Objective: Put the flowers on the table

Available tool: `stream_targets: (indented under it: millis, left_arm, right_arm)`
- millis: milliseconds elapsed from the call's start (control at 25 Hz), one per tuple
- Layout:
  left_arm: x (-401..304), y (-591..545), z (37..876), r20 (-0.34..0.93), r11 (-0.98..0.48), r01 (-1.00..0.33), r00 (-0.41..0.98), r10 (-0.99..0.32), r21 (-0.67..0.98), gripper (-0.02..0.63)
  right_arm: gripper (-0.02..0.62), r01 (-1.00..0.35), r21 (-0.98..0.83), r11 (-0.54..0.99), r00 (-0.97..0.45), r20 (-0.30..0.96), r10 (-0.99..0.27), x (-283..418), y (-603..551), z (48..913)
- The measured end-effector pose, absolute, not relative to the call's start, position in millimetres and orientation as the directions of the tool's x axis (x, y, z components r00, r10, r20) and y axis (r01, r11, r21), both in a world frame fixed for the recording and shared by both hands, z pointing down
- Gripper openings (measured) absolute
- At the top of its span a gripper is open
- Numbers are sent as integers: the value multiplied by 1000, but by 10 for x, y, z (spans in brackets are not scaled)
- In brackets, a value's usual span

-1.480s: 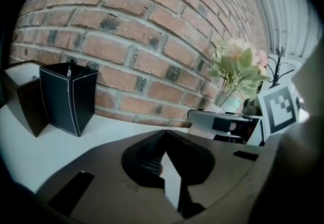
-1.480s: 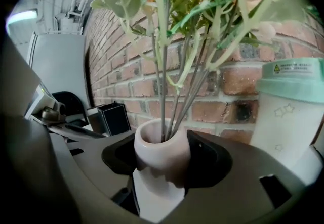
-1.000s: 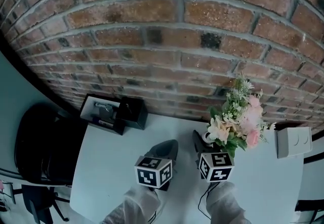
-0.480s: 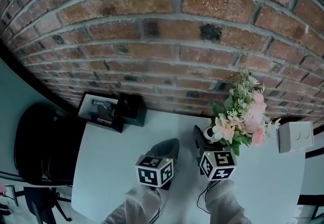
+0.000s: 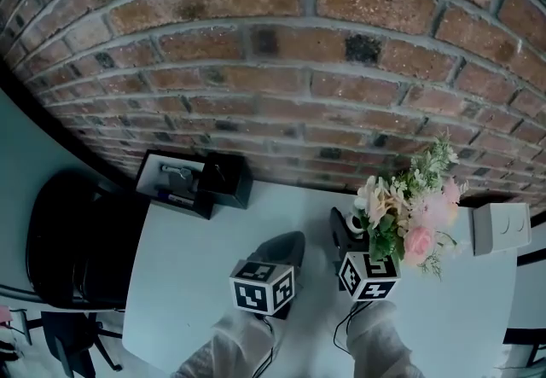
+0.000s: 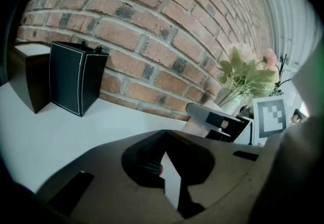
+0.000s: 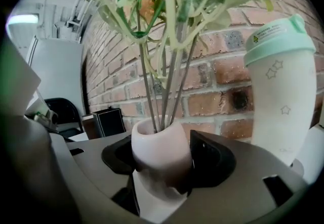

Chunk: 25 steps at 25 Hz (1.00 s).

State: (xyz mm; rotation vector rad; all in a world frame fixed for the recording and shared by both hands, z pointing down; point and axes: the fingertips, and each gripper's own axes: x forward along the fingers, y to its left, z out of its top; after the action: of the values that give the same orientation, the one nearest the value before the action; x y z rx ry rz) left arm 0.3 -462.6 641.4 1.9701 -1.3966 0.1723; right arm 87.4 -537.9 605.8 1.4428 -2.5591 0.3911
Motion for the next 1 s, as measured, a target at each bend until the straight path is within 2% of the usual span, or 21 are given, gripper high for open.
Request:
stream_targets:
  millis: [320,1000]
  left_arm:
    - [-72,-4524,6454,489,-157,-869,404,-773,470,8]
    - [-192,-4377,6394,483,-172,-870,410,-774,463,8]
  right_arm:
    - [253,-875,-138,463,-483,253,-838,901,-5379,6044]
    - [253,-909,-119,399,-416,292,-861,976,-5216,6095]
